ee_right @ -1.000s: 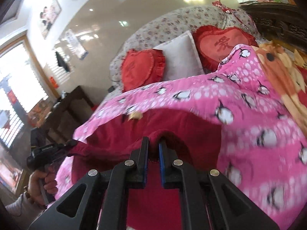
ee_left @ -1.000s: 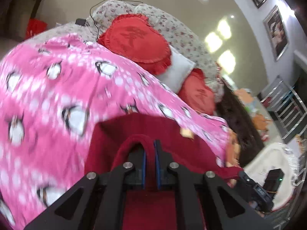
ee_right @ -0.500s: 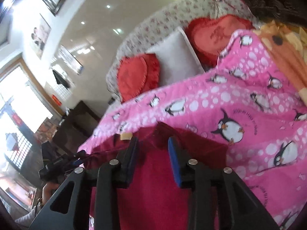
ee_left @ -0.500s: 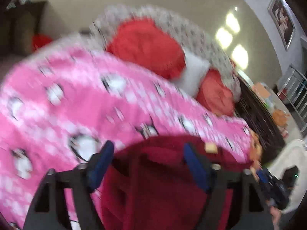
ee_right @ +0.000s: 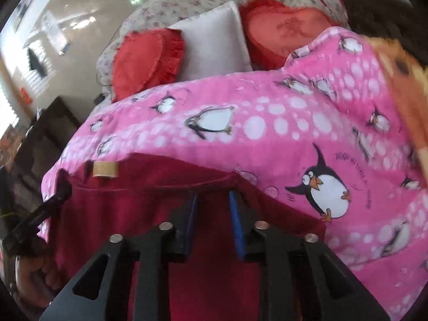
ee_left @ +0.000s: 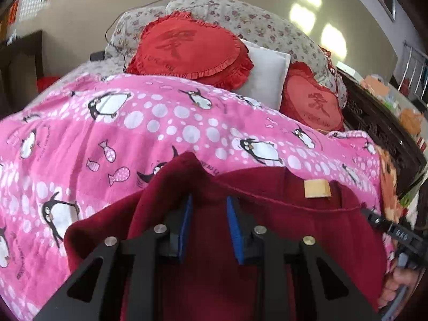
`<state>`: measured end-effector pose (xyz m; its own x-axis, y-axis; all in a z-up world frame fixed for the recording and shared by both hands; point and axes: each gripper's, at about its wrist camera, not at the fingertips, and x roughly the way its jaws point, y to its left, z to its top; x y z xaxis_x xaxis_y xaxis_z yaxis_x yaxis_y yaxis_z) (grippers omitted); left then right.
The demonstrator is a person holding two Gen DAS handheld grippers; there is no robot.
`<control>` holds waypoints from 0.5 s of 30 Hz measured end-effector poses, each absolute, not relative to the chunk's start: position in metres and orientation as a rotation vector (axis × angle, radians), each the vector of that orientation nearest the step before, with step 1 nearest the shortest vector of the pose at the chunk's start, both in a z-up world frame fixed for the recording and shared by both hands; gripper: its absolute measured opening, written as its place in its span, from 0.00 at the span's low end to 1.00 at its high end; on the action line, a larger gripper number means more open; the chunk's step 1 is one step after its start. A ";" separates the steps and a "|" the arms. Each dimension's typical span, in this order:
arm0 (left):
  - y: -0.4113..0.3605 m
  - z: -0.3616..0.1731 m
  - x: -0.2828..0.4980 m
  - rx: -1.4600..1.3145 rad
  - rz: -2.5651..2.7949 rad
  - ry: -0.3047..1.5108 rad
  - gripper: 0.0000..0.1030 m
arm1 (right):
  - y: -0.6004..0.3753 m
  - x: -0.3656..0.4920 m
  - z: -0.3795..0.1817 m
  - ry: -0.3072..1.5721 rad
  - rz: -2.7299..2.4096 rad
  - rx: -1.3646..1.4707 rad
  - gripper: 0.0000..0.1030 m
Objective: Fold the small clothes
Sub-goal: 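Grasp the hem with both grippers and lift it toward the collar, then lay the hem onto the collar and open both grippers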
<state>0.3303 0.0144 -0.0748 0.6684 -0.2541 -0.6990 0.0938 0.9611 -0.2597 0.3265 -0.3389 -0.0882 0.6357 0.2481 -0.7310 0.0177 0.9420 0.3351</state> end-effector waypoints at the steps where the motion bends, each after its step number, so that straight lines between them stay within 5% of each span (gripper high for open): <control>1: 0.016 -0.074 0.332 -0.219 -0.207 0.829 0.28 | -0.342 0.329 -0.090 0.873 0.149 0.338 0.00; 5: 0.031 -0.055 0.323 -0.243 -0.247 0.844 0.31 | -0.351 0.321 -0.081 0.895 0.190 0.384 0.00; 10: 0.076 -0.030 0.282 -0.241 -0.192 0.787 0.68 | -0.380 0.255 -0.048 0.802 0.224 0.418 0.00; 15: 0.097 -0.048 0.214 -0.265 -0.305 0.859 0.75 | -0.396 0.178 -0.056 0.831 0.288 0.451 0.09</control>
<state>0.2141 0.0972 -0.0483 0.6149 -0.3666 -0.6982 0.1554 0.9244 -0.3484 0.1778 -0.3957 -0.0563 0.6433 0.4163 -0.6425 -0.0709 0.8680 0.4914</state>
